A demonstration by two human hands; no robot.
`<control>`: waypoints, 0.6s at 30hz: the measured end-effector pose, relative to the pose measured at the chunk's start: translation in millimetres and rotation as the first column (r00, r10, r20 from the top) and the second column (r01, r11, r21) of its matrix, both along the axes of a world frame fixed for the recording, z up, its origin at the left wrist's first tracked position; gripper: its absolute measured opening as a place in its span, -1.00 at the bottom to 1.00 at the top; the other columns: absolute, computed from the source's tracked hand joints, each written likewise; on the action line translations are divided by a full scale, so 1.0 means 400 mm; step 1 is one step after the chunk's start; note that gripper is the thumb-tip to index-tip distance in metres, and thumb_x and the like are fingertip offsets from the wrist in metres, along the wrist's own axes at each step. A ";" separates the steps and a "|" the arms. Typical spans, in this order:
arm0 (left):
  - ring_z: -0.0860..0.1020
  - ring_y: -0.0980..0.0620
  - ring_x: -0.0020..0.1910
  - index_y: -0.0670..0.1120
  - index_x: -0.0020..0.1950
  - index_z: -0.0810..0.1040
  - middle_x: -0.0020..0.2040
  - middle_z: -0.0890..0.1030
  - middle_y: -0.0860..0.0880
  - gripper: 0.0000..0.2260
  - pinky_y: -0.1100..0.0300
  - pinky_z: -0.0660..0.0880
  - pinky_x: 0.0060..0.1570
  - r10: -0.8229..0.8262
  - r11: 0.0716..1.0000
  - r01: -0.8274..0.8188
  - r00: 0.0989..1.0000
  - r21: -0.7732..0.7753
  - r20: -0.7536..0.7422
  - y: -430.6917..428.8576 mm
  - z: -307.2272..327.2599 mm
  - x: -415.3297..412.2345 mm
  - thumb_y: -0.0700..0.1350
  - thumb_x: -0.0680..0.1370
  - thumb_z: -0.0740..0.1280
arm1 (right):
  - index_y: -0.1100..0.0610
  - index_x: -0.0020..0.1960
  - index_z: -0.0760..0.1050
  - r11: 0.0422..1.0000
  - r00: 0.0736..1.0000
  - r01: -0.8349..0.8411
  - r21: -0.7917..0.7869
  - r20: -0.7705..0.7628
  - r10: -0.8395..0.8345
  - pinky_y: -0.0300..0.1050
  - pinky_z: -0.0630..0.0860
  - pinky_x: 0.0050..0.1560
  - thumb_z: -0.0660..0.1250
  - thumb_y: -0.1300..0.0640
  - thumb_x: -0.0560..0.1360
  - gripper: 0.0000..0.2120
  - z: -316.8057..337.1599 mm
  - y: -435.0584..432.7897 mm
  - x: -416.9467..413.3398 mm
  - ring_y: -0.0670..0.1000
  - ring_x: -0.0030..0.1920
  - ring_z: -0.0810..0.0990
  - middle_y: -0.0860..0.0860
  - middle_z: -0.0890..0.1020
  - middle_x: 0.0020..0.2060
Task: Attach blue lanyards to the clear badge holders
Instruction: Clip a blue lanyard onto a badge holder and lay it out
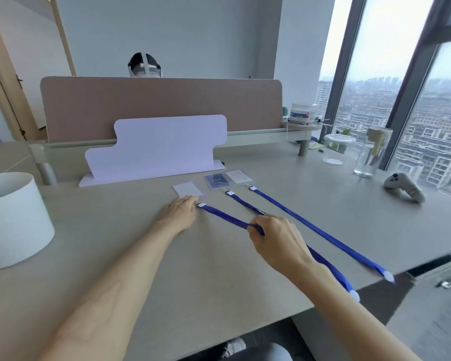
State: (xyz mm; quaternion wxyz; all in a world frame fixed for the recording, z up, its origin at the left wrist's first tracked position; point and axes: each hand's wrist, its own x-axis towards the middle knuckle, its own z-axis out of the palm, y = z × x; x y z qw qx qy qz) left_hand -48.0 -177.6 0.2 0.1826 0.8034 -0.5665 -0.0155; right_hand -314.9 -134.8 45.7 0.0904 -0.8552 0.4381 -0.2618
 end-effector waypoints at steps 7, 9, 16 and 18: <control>0.06 -0.15 0.52 0.01 0.52 0.18 0.56 0.06 -0.17 -0.59 0.01 0.10 0.45 0.013 0.998 -0.008 0.997 0.062 -0.078 0.010 0.008 -0.017 -0.10 0.66 -0.05 | 0.05 -0.01 0.62 0.998 0.997 0.054 0.028 0.058 -0.056 -0.12 0.57 -0.20 0.22 0.14 0.57 -0.80 0.028 0.087 -0.130 -0.05 -0.23 0.57 -0.09 0.64 -0.13; -0.05 -0.15 0.55 -0.03 0.55 0.13 0.58 -0.05 -0.19 -0.57 0.04 0.00 0.48 -0.024 1.000 0.024 0.991 0.000 -0.133 0.031 0.001 -0.049 -0.15 0.66 -0.01 | 0.02 0.00 0.62 0.997 0.994 0.052 0.063 0.090 -0.058 -0.18 0.57 -0.15 0.23 0.15 0.57 -0.82 0.011 0.102 -0.142 -0.07 -0.18 0.59 -0.10 0.65 -0.11; 0.11 0.04 0.54 0.01 0.55 0.15 0.57 0.14 0.02 -0.56 0.09 0.07 0.49 -0.217 0.976 0.217 0.976 0.021 0.009 0.127 -0.039 -0.195 0.01 0.66 0.02 | -0.01 0.11 0.59 0.997 0.996 0.013 0.078 0.089 -0.020 -0.14 0.57 -0.07 0.31 0.03 0.56 -0.84 -0.047 0.122 -0.135 -0.08 -0.07 0.58 -0.10 0.60 -0.02; 0.09 0.08 0.54 -0.01 0.55 0.14 0.57 0.12 0.05 -0.55 0.10 0.06 0.49 -0.192 0.980 0.189 0.980 0.061 0.051 0.135 -0.031 -0.200 0.03 0.66 -0.01 | 0.00 0.11 0.59 0.999 0.996 0.002 0.053 0.088 -0.007 -0.20 0.53 -0.11 0.34 0.03 0.55 -0.83 -0.048 0.135 -0.146 -0.09 -0.10 0.56 -0.10 0.60 -0.03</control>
